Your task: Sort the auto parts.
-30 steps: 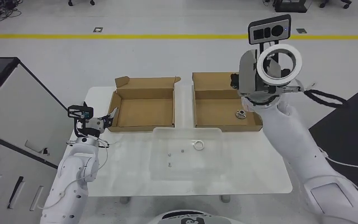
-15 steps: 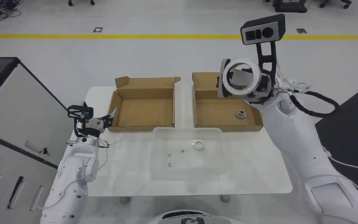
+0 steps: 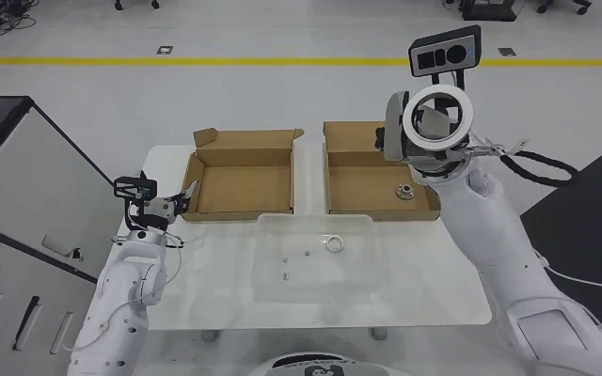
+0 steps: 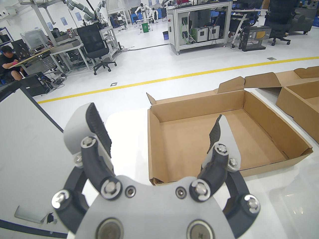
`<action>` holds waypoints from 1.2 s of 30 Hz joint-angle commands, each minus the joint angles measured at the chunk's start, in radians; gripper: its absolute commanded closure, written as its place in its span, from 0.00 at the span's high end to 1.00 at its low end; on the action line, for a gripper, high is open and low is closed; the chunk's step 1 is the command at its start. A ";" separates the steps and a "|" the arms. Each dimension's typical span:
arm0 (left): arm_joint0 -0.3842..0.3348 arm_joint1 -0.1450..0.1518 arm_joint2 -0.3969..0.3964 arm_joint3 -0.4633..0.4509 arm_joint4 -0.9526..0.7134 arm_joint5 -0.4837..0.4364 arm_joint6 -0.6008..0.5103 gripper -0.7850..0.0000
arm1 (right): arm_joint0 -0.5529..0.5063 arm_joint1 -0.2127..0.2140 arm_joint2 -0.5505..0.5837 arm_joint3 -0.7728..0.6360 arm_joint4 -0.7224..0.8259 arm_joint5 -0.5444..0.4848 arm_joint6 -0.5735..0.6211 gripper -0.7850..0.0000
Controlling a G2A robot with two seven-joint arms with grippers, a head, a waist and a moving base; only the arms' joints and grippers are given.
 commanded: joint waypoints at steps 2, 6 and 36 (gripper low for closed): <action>0.000 0.000 0.000 0.000 0.000 0.000 0.000 1.00 | 0.000 0.000 0.000 0.000 0.000 0.000 0.000 0.00; 0.000 0.000 0.000 0.000 0.000 0.000 0.000 1.00 | 0.000 0.000 0.000 0.000 0.000 0.000 0.000 0.00; 0.000 0.000 0.000 0.000 0.000 0.000 0.000 1.00 | -0.127 0.168 0.474 -0.067 -1.545 0.547 0.094 0.00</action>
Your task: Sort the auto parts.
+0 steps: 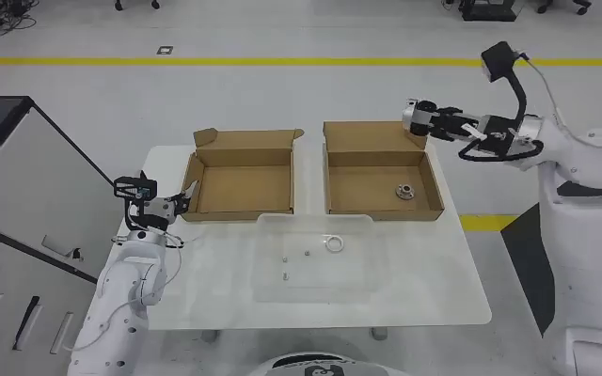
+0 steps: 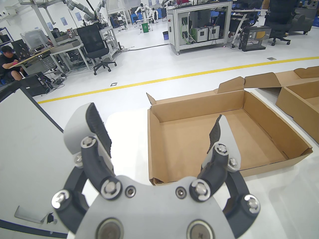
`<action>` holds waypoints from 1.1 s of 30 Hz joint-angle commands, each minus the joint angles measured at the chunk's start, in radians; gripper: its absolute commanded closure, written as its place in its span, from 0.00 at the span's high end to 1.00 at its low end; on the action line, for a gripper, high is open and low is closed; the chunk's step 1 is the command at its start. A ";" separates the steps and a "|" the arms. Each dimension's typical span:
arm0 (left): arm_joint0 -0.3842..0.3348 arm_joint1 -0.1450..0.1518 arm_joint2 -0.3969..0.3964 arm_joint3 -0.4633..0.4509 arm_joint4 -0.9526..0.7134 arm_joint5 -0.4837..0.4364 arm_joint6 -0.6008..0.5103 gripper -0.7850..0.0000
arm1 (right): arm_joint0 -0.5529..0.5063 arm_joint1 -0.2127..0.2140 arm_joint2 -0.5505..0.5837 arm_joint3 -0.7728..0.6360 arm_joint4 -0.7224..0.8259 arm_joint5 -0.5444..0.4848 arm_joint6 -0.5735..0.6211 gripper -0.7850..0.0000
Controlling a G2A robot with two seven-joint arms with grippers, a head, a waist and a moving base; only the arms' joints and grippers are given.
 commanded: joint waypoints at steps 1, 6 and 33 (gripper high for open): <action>0.000 0.000 0.000 0.000 0.000 0.000 0.000 1.00 | 0.035 0.006 -0.044 0.021 -0.190 0.004 0.029 0.00; 0.000 0.000 0.000 0.000 0.000 0.000 0.000 1.00 | 0.119 0.010 -0.194 0.097 -0.432 -0.053 0.072 0.00; 0.000 0.000 0.000 0.000 0.000 0.000 0.000 1.00 | 0.258 -0.076 -0.637 0.598 -0.762 -0.043 -0.017 0.00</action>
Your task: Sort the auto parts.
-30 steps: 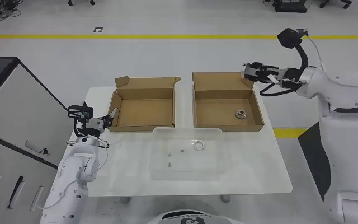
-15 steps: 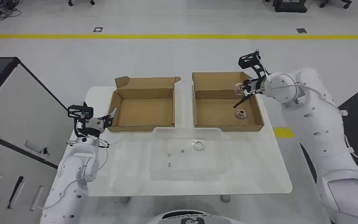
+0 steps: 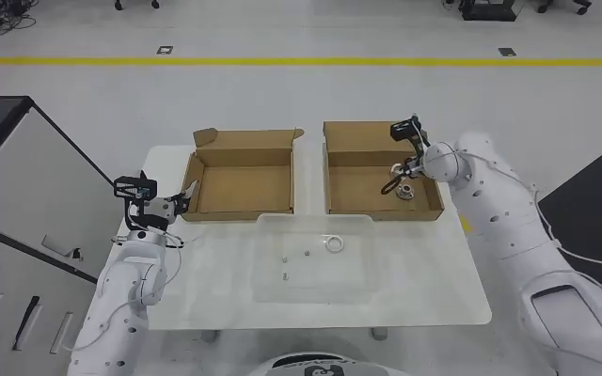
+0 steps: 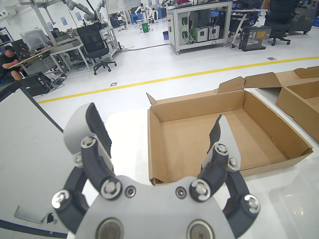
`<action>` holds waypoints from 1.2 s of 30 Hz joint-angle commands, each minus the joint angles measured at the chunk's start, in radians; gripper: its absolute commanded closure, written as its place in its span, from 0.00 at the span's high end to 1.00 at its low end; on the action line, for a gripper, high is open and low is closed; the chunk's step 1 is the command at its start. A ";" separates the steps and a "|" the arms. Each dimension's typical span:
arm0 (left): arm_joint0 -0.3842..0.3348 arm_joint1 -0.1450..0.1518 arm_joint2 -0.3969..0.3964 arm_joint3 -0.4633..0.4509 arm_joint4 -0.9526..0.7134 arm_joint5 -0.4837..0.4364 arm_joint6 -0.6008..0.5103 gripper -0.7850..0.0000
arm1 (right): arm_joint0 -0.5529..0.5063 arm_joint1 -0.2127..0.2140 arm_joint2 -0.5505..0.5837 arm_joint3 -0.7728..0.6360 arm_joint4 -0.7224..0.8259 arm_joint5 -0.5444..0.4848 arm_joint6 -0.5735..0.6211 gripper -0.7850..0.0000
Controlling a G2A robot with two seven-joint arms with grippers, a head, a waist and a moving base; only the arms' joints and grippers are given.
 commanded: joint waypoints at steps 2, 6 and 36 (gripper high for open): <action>0.000 0.000 0.000 0.000 0.000 0.000 0.000 1.00 | 0.009 -0.014 -0.027 0.043 0.004 0.017 -0.026 0.00; 0.000 0.000 0.000 0.000 0.000 0.000 0.000 1.00 | 0.020 -0.031 -0.059 0.098 0.000 0.038 -0.051 0.00; 0.000 0.000 0.000 0.000 0.000 0.000 0.000 1.00 | 0.086 -0.137 -0.167 0.377 0.032 0.073 -0.143 0.00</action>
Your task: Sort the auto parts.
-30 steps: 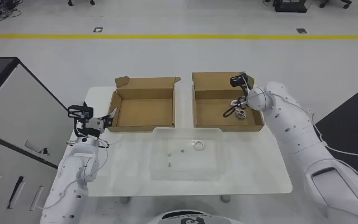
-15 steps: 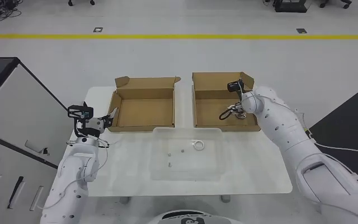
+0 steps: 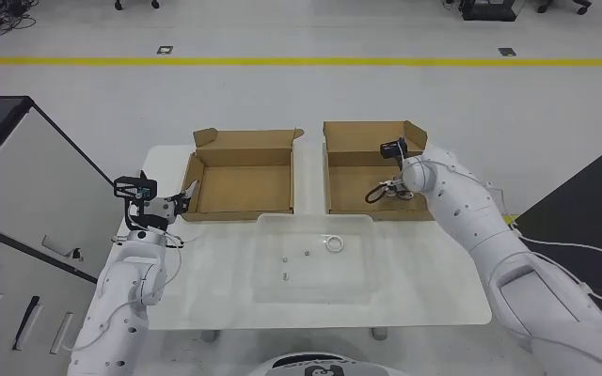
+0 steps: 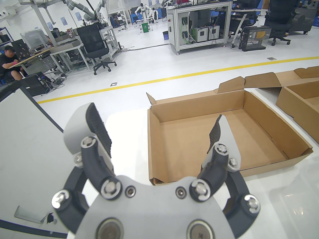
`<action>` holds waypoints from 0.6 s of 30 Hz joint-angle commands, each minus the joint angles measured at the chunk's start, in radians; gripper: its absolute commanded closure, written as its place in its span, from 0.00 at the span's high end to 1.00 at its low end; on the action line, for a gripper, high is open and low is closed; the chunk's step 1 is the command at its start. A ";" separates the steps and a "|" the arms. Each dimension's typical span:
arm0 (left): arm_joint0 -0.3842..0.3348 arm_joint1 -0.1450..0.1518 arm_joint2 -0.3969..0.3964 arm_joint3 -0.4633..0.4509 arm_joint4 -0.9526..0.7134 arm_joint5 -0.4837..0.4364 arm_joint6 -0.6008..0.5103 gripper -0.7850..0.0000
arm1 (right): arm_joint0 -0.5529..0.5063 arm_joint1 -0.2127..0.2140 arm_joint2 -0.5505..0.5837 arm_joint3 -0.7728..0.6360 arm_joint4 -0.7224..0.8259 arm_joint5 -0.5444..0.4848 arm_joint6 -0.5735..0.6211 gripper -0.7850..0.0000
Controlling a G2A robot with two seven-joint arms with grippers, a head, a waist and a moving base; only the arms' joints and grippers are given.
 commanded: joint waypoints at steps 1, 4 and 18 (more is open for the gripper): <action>0.000 0.000 0.000 0.000 0.000 0.000 0.000 1.00 | 0.004 -0.006 -0.003 0.014 0.003 -0.001 -0.004 0.00; 0.000 0.000 0.000 0.000 0.000 0.000 0.000 1.00 | 0.009 -0.014 -0.008 0.033 0.005 -0.001 -0.006 0.00; 0.000 0.000 0.000 0.000 0.000 0.000 0.000 1.00 | 0.026 -0.040 -0.007 0.093 0.015 -0.009 -0.024 0.29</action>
